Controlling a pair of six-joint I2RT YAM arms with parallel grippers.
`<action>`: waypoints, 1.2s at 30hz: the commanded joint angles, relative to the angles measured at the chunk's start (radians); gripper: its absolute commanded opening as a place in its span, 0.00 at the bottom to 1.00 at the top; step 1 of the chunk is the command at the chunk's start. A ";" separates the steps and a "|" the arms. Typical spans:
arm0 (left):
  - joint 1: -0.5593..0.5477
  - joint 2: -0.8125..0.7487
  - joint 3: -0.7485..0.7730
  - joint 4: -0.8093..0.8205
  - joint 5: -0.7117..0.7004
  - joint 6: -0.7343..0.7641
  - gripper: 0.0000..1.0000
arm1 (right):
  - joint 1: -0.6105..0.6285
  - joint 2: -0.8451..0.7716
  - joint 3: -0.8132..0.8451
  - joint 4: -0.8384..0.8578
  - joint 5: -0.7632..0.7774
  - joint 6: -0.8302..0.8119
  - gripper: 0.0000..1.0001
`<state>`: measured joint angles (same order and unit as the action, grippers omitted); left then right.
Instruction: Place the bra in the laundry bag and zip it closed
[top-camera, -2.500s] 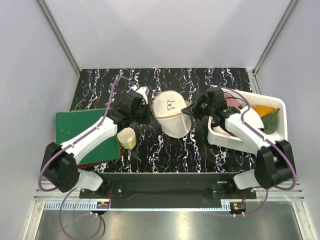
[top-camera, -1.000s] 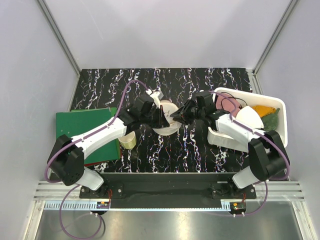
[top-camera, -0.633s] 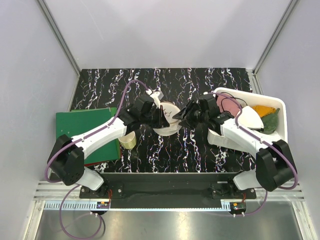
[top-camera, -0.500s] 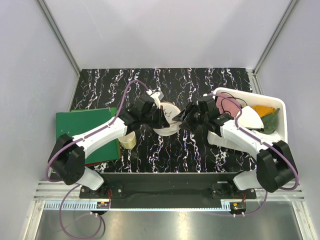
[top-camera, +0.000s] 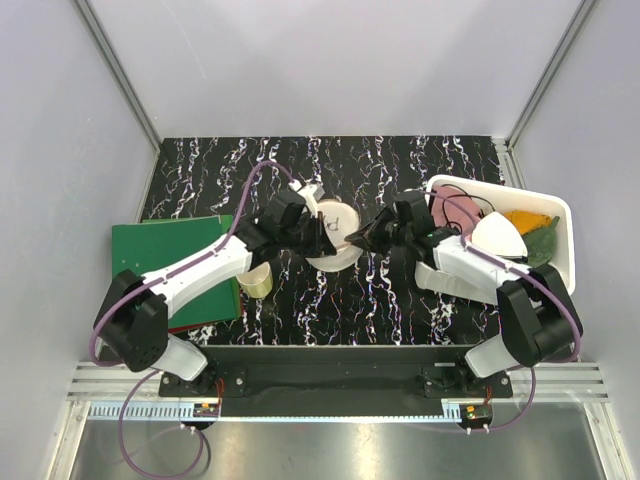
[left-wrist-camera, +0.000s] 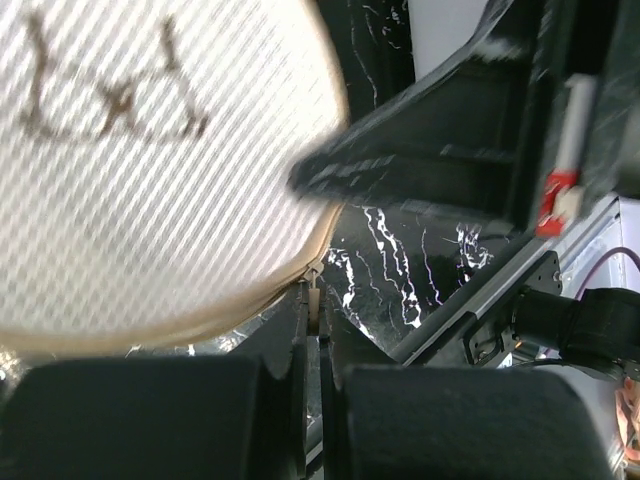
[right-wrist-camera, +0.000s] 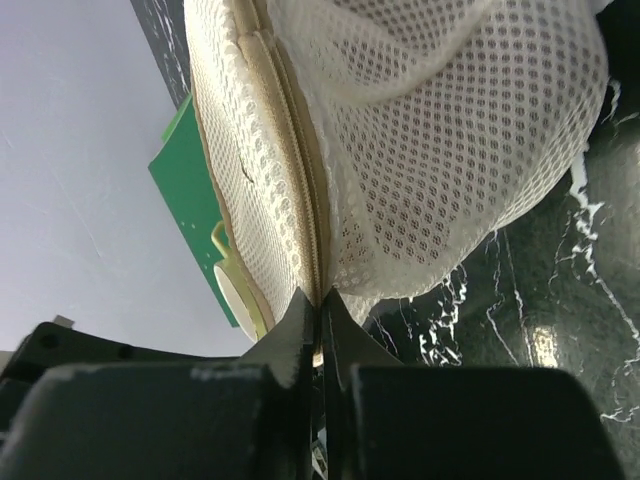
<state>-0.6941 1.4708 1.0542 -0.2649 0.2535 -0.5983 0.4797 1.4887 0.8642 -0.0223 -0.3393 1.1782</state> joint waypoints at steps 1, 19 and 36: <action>0.083 -0.095 -0.066 -0.034 -0.063 -0.030 0.00 | -0.119 0.007 0.051 0.028 -0.030 -0.083 0.00; 0.042 -0.024 0.056 0.015 0.026 -0.029 0.00 | -0.150 0.190 0.538 -0.576 0.058 -0.612 0.71; -0.001 -0.017 0.043 0.059 0.043 -0.057 0.00 | 0.048 0.019 0.139 -0.111 -0.043 -0.103 0.54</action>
<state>-0.6922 1.4963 1.0767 -0.2584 0.2813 -0.6548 0.5171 1.4849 1.0298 -0.2775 -0.3840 0.9482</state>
